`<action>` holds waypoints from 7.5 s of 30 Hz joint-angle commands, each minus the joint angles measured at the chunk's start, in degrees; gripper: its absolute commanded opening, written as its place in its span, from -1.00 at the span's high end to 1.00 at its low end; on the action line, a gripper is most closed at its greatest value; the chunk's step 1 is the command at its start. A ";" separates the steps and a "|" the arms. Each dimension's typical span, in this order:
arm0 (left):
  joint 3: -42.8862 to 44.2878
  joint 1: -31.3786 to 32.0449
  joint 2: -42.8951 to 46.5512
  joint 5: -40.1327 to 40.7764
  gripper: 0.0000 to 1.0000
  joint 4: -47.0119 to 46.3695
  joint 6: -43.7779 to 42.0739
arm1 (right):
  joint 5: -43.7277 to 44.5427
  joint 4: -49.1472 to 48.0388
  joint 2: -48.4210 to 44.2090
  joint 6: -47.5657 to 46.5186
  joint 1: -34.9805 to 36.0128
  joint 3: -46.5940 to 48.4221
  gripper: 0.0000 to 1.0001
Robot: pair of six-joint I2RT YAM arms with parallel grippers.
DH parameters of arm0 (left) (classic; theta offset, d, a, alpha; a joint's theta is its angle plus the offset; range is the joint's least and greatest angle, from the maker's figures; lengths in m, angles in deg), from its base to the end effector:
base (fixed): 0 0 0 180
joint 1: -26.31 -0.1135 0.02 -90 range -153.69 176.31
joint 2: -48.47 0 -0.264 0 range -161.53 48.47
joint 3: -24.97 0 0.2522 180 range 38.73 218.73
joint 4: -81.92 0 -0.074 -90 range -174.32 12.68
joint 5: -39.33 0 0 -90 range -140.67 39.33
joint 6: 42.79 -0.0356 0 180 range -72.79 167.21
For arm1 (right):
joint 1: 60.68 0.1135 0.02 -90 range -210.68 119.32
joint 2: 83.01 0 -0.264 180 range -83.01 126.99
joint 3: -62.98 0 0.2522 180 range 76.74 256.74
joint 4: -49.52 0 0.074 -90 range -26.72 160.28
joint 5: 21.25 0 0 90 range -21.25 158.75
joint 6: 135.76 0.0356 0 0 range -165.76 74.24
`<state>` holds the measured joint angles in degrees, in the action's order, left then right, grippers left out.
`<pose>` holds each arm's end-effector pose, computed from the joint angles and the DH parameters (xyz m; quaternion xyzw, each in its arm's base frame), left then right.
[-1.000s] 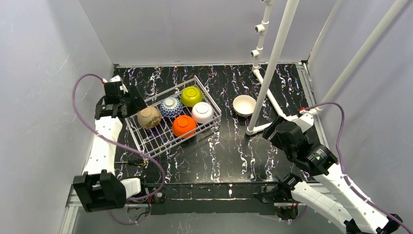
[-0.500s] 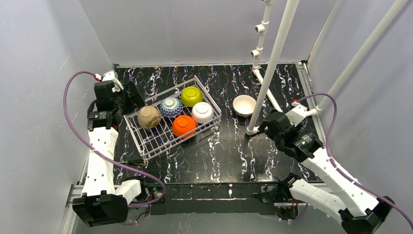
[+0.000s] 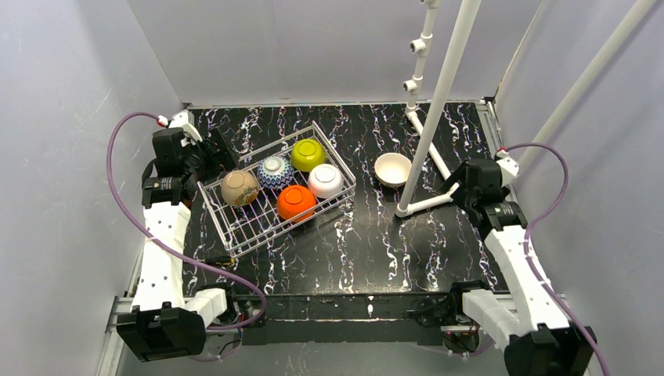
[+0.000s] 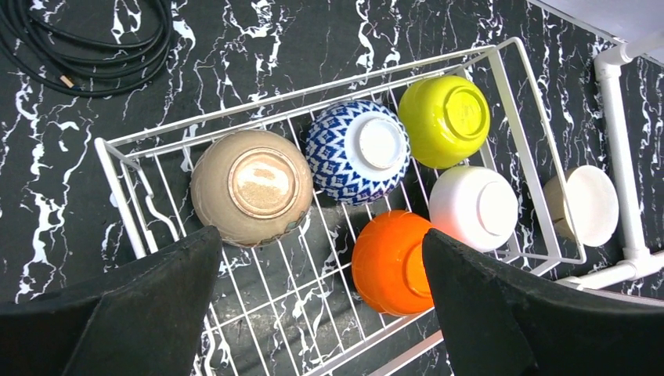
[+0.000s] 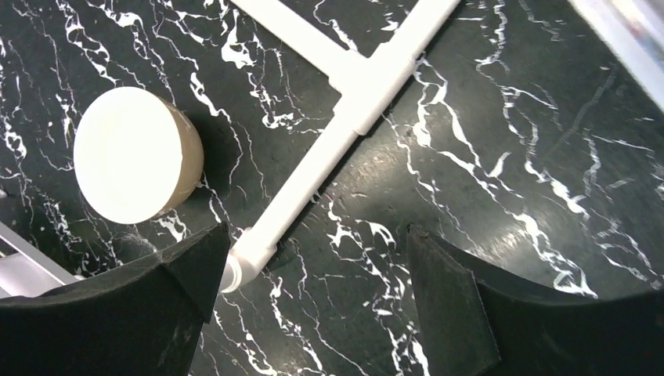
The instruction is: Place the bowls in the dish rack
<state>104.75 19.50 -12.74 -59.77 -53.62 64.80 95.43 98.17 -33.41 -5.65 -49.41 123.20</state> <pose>0.2292 0.0217 0.3775 -0.1374 0.8347 -0.1166 0.5204 0.1798 0.0195 0.2958 0.3157 0.8219 -0.0021 0.4741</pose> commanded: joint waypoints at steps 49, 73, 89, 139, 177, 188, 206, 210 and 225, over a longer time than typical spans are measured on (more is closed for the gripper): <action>7.31 35.62 -16.28 -18.33 -0.96 -25.63 -9.61 | -37.44 -29.84 42.08 -0.57 -5.57 20.12 0.97; 25.09 53.14 -43.73 -14.10 -0.41 -18.16 -82.85 | -44.80 -22.48 39.51 -7.27 -2.75 26.45 0.97; 32.50 56.98 -51.84 -1.79 0.34 -11.17 -85.64 | -43.88 -15.69 38.70 -11.07 -2.70 30.62 0.97; 27.96 56.98 -46.18 -2.97 1.00 -11.96 -85.15 | -40.51 -14.93 28.84 -3.44 -2.51 31.71 -0.55; 11.28 41.70 -10.26 5.48 1.00 2.65 13.33 | -33.17 -8.95 11.90 -1.55 -7.75 4.39 -0.59; -7.15 20.52 -3.21 -25.78 1.00 -9.54 25.70 | -33.56 -8.86 11.48 -1.62 -7.74 2.85 -0.59; -21.45 2.95 -1.28 -33.24 1.00 -32.16 41.52 | -33.10 -9.28 12.80 -2.95 -7.75 2.51 -0.60; -23.35 2.08 -0.76 -33.27 1.00 -33.76 41.19 | -34.11 -9.49 14.03 -3.01 -7.75 2.65 -0.60; -31.02 1.18 -3.22 -34.15 1.00 -44.19 48.84 | -34.55 -9.18 14.21 -3.29 -7.64 3.00 -0.60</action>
<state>76.16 21.05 -16.00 -89.91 -89.36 108.14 61.09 90.17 -19.16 -8.25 -56.93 125.93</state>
